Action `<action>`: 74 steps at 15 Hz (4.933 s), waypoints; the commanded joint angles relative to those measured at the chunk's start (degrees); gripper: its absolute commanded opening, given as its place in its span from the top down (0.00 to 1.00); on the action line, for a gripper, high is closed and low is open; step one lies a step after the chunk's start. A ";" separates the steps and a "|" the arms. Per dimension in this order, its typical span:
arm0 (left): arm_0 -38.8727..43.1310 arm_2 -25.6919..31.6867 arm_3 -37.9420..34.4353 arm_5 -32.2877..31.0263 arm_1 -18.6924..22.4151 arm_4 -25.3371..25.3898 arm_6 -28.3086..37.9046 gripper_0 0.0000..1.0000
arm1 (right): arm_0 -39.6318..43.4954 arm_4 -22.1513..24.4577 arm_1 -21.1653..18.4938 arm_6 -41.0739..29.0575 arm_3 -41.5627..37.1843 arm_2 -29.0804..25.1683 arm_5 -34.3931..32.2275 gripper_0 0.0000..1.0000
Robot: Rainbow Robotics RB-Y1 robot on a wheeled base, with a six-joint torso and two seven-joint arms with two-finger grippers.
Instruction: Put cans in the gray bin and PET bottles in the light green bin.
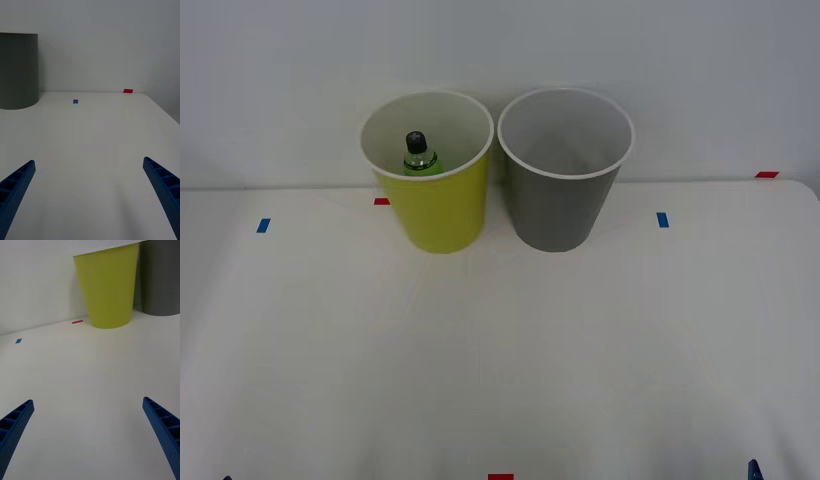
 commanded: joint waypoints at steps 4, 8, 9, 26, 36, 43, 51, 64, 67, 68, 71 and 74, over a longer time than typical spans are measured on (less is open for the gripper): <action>-0.01 0.00 0.00 0.01 0.00 0.01 0.00 0.00 | 0.00 0.00 0.00 0.00 0.00 0.00 0.00 0.00; -0.01 0.00 0.00 0.01 0.00 0.01 0.00 0.00 | 0.00 0.00 0.00 0.00 0.00 0.00 0.00 0.00; -0.01 0.00 0.00 0.01 0.00 0.01 0.00 0.00 | 0.00 0.00 0.00 0.00 0.00 0.00 0.00 0.00; -0.01 0.00 0.00 0.01 0.00 0.01 0.00 0.00 | 0.00 0.00 0.00 0.00 0.00 0.00 0.00 0.00; -0.01 0.00 0.00 0.01 0.00 0.01 0.00 0.00 | 0.00 0.00 0.00 0.00 0.00 0.00 0.00 0.00; -0.01 0.00 0.00 0.01 0.00 0.01 0.00 0.00 | 0.00 0.00 0.00 0.00 0.00 0.00 0.00 0.00; -0.01 0.00 0.00 0.01 0.00 0.01 0.00 0.00 | 0.00 0.00 0.00 0.00 0.00 0.00 0.00 0.00; -0.01 0.00 0.00 0.01 0.00 0.01 0.00 0.00 | 0.00 0.00 0.00 0.00 0.00 0.00 0.00 0.00; -0.01 0.00 0.00 0.01 0.00 0.01 0.00 0.00 | 0.00 0.00 0.00 0.00 0.00 0.00 0.00 0.00; -0.01 0.00 0.00 0.01 0.00 0.01 0.00 0.00 | 0.00 0.00 0.00 0.00 0.00 0.00 0.00 0.00; -0.01 0.00 0.00 0.01 0.00 0.01 0.00 0.00 | 0.00 0.00 0.00 0.00 0.00 0.00 0.00 0.00; -0.01 0.00 0.00 0.01 0.00 0.01 0.00 0.00 | 0.00 0.00 0.00 0.00 0.00 0.00 0.00 0.00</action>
